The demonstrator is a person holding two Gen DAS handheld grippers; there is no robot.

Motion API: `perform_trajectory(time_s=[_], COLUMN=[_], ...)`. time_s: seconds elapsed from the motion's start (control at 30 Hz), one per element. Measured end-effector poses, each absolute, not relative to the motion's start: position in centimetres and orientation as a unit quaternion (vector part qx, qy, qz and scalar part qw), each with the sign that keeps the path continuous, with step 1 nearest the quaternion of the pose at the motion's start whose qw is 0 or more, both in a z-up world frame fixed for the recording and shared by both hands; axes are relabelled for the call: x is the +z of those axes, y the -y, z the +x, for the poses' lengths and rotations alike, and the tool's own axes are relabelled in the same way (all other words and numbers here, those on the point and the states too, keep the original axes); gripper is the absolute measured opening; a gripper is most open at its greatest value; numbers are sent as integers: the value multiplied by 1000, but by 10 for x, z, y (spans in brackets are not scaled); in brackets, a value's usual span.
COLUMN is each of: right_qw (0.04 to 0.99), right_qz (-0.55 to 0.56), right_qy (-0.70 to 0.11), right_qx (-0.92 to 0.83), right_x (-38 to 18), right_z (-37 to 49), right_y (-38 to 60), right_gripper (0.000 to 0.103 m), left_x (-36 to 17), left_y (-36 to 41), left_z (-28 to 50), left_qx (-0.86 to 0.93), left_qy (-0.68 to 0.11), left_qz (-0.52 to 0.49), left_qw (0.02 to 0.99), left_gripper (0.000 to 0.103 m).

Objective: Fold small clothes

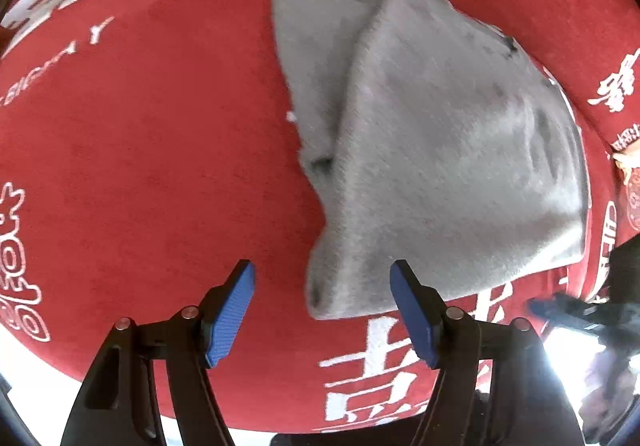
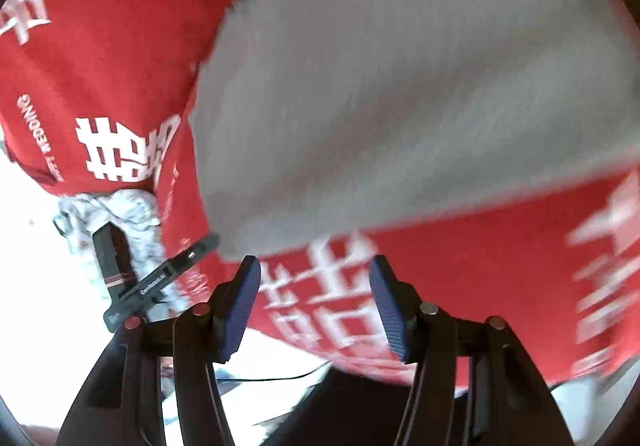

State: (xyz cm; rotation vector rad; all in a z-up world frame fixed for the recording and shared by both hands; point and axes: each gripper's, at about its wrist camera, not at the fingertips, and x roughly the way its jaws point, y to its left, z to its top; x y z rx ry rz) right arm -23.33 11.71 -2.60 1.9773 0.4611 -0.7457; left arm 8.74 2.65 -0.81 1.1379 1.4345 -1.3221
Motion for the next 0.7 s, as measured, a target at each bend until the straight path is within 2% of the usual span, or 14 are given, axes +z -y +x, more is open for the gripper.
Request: perform_trajectory(time_s=[0.03,0.1,0.17,0.2,0.23,0.27,0.3,0.47,0.63,0.7], right_qw=[458,432,422,419,416,410,402,431,417,423], right_qz=[817,835,841,841,839,839,840,808,812,806], right_qy=[-172,-120,-74,-57,-48,-49,-61,-146,-161,-190], right_qx=[-306,-319,-330,-339,-348,-356,-361,-374,-376,-367], right_x=[-36,-52,-53,-52,-53,-52,-51,-38,-45,-39], right_z=[-225,-215,-217,-217,-208,-208,-210,-201,-201,-198], right_y=[-123,-127,-131,-129,-125,-118,-112,-98,-102,-98], right_gripper=[61,61,61,60,56,22,8,7,7,10], left_x=[-9,-12,-15,-17,-15,-14,-14,-10,-15,-7], left_y=[-27,-28,-28,-24,-23,-22,-19,-30,-40,-41], left_z=[86,82,83,85,85,87,89,91,90,90], left_qx=[-534,-537,-541,-546,-550,-553,-556,-561,-557,-559], left_qy=[-576,-583,-585,-582,-579,-578,-577,-554,-546,-539], left_qz=[452,452,449,449,449,448,446,464,477,480], left_qw=[423,410,404,403,400,399,398,403,405,408], left_gripper=[58,34,34,20,12,10,10,10,10,10])
